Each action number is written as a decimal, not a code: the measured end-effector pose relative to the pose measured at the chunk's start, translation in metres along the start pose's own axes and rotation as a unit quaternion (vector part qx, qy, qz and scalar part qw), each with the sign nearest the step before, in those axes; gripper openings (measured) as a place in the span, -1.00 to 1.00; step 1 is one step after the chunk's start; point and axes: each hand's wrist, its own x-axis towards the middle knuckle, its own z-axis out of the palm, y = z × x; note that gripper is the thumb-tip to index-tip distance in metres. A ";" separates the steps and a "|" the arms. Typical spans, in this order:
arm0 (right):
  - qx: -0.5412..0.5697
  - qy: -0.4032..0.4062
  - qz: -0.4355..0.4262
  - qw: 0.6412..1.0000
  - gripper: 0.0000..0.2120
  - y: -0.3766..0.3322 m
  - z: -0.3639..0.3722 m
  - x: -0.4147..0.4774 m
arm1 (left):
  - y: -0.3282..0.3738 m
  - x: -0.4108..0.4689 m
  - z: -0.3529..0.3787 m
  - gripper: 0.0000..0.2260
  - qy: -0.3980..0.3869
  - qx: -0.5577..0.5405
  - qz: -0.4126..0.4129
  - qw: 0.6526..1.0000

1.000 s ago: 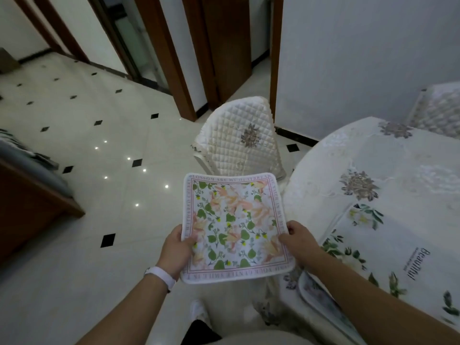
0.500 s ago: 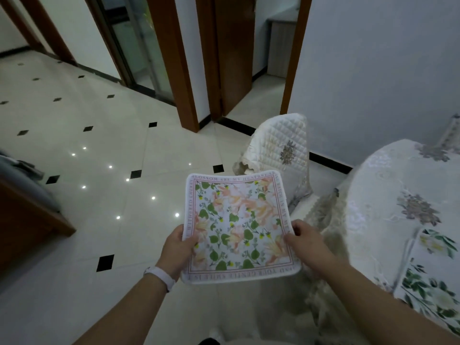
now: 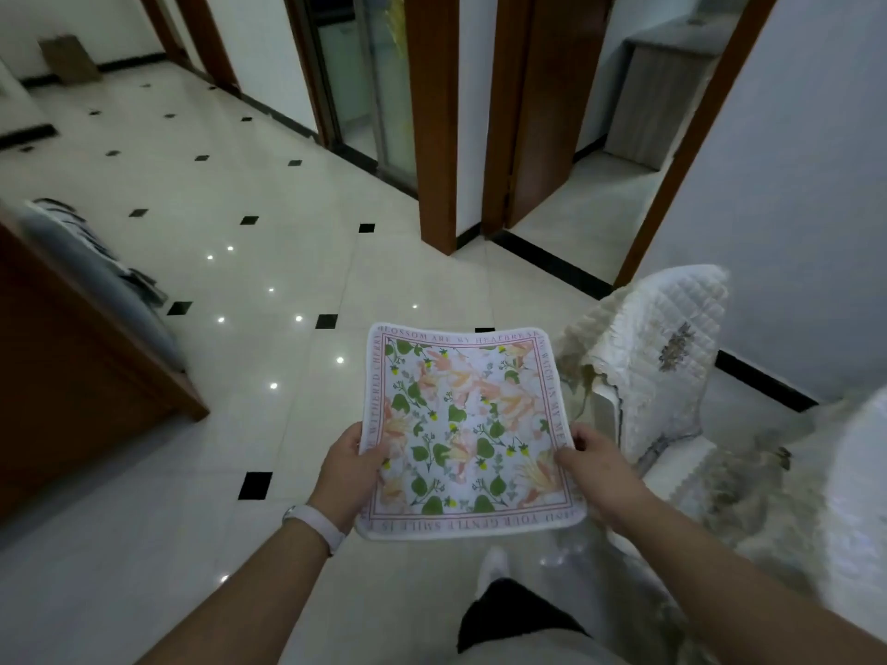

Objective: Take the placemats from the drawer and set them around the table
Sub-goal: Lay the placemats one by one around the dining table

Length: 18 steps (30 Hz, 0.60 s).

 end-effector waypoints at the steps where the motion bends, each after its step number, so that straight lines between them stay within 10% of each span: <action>1: -0.001 -0.003 0.001 1.000 -0.87 -0.005 0.006 0.012 | 0.001 0.009 -0.004 -0.78 0.005 -0.001 -0.007 1.000; 18: 0.021 -0.018 -0.005 1.000 -0.96 -0.156 0.006 0.268 | 0.149 0.258 0.040 -0.81 0.021 0.021 -0.005 1.000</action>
